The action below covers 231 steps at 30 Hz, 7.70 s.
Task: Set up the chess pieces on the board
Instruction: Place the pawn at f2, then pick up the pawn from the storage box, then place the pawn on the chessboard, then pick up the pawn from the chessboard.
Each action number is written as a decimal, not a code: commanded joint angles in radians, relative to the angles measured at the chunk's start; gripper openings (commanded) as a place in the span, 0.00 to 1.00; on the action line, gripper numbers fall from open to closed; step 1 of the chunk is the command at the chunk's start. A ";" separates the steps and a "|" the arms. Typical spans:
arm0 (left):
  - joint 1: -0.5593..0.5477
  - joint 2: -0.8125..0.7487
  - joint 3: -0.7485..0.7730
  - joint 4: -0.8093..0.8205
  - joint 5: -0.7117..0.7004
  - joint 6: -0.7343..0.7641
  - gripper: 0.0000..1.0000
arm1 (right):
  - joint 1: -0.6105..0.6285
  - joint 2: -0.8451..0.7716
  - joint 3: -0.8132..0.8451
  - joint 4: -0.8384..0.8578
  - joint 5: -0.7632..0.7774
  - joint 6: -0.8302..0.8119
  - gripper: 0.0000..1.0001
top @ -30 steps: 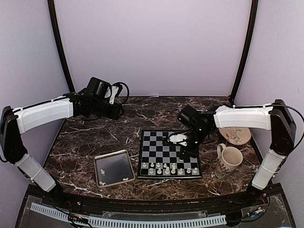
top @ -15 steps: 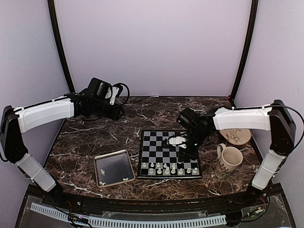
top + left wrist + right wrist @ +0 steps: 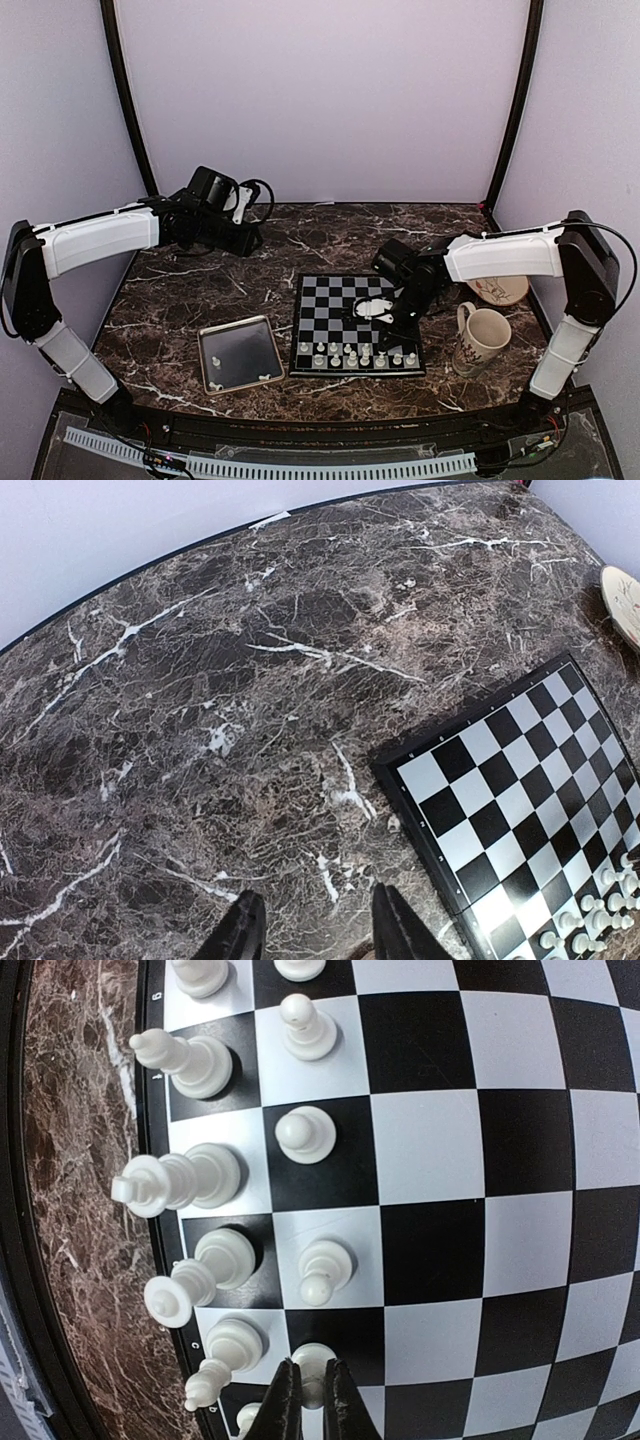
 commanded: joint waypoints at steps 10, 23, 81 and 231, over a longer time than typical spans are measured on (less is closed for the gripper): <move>0.005 -0.003 0.028 -0.020 0.013 0.011 0.39 | 0.015 0.026 0.008 0.035 0.031 0.015 0.10; 0.004 0.001 0.031 -0.025 0.005 0.013 0.39 | 0.014 -0.026 0.005 0.019 0.019 0.017 0.21; -0.175 0.076 -0.258 -0.603 0.068 -0.318 0.19 | -0.342 -0.342 -0.205 0.232 -0.166 0.018 0.27; 0.025 0.000 0.014 -0.118 -0.021 0.102 0.44 | -0.105 0.065 0.216 -0.028 0.032 0.059 0.04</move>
